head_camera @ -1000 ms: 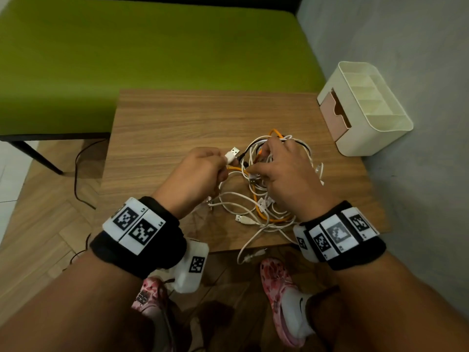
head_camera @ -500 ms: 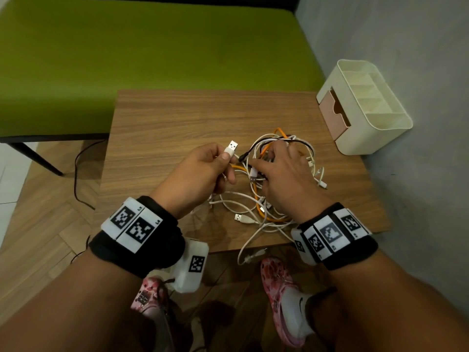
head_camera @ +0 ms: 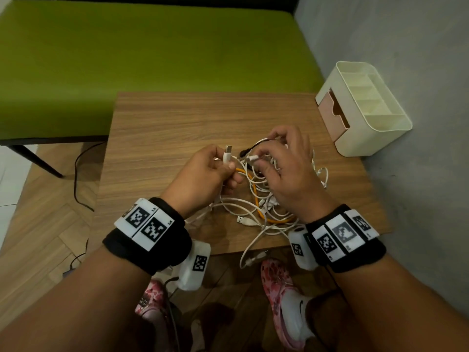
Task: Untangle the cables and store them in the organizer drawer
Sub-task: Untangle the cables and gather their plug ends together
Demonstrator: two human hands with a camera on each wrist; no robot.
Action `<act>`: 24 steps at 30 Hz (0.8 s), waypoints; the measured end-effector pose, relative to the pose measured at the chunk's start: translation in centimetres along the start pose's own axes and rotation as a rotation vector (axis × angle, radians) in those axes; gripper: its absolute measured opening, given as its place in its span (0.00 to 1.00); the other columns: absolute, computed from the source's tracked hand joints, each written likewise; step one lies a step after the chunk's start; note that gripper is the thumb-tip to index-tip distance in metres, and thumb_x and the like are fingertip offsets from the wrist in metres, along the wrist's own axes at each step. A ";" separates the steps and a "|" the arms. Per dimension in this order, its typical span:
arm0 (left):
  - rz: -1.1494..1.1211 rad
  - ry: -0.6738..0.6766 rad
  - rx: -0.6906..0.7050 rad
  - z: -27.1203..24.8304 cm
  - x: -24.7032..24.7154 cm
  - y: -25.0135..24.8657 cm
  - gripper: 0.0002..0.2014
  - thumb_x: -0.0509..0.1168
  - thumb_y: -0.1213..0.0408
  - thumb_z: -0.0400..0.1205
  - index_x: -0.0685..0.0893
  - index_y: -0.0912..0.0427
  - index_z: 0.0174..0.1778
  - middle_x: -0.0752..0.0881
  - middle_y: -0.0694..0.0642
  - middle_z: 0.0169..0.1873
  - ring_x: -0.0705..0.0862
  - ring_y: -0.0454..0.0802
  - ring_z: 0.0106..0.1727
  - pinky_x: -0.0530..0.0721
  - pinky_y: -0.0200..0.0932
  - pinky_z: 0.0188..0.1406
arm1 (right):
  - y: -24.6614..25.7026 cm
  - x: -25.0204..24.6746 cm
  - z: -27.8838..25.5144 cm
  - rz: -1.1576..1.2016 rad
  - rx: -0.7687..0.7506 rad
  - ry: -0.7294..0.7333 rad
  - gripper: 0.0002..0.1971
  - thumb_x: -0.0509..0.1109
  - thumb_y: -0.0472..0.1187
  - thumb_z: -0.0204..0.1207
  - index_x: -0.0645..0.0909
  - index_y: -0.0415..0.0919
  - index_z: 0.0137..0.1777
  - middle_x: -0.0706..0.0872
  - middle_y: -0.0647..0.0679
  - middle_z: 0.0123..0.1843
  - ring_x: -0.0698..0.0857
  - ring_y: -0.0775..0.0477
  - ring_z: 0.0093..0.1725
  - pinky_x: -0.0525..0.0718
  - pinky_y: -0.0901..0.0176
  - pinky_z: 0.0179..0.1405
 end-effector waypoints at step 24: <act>-0.229 -0.041 0.292 -0.7 2.6 -2.3 0.10 0.63 0.72 0.84 0.87 0.60 0.56 0.91 0.63 0.53 0.89 0.58 0.57 0.86 0.47 0.58 | 0.3 -0.5 -0.4 0.662 0.405 0.000 0.04 0.75 0.39 0.78 0.88 0.41 0.43 0.90 0.44 0.34 0.85 0.50 0.32 0.86 0.52 0.35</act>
Point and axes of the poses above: each hand's wrist, its own z-axis towards the middle knuckle, its own x-axis out of the palm, y = z × x, the point moved 6 cm from there along z, towards the middle knuckle
